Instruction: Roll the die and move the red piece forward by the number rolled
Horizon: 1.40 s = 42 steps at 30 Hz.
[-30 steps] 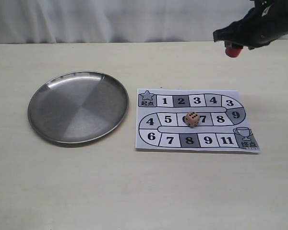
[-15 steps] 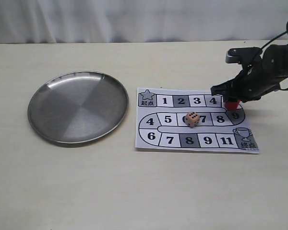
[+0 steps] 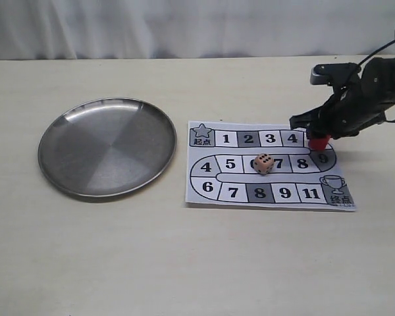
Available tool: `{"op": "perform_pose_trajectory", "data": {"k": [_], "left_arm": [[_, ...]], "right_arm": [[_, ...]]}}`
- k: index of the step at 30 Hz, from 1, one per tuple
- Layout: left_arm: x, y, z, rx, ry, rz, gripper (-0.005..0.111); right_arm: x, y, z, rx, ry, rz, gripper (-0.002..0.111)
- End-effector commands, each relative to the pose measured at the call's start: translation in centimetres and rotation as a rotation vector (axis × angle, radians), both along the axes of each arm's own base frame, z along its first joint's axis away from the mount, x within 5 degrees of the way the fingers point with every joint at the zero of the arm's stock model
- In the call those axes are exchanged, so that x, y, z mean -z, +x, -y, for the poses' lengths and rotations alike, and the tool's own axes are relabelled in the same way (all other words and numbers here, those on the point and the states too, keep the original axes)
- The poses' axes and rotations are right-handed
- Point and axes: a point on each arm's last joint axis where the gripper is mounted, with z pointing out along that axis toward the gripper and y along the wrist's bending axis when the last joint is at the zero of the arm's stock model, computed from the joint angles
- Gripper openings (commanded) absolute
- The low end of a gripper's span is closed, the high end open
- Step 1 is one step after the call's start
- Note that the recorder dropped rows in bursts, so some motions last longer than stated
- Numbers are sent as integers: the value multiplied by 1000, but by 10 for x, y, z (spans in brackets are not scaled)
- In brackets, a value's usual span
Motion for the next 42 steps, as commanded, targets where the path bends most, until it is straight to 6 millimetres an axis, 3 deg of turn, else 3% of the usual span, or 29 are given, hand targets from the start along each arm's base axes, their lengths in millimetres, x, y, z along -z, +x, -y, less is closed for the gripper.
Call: {"op": "perform_pose_trajectory", "data": {"k": [1,6,10,14,25,28,38,42], "left_arm": [[0,0,1,10,0,10,0],[0,0,1,10,0,10,0],[0,0,1,10,0,10,0],[0,0,1,10,0,10,0],[0,0,1,10,0,10,0],[0,0,1,10,0,10,0],[0,0,1,10,0,10,0],[0,0,1,10,0,10,0]], "right_arm": [[-45,-1,2,8,2,90,4],[-91,-9,2,5,4,208,4],[-100,-12,2,5,4,229,4],[-81,-14,2,5,3,179,4],[16,-32,3,3,-1,-14,4],[24,-33,3,3,-1,-39,4],[25,-34,3,3,-1,-45,5],[24,-34,3,3,-1,-44,20]]}}
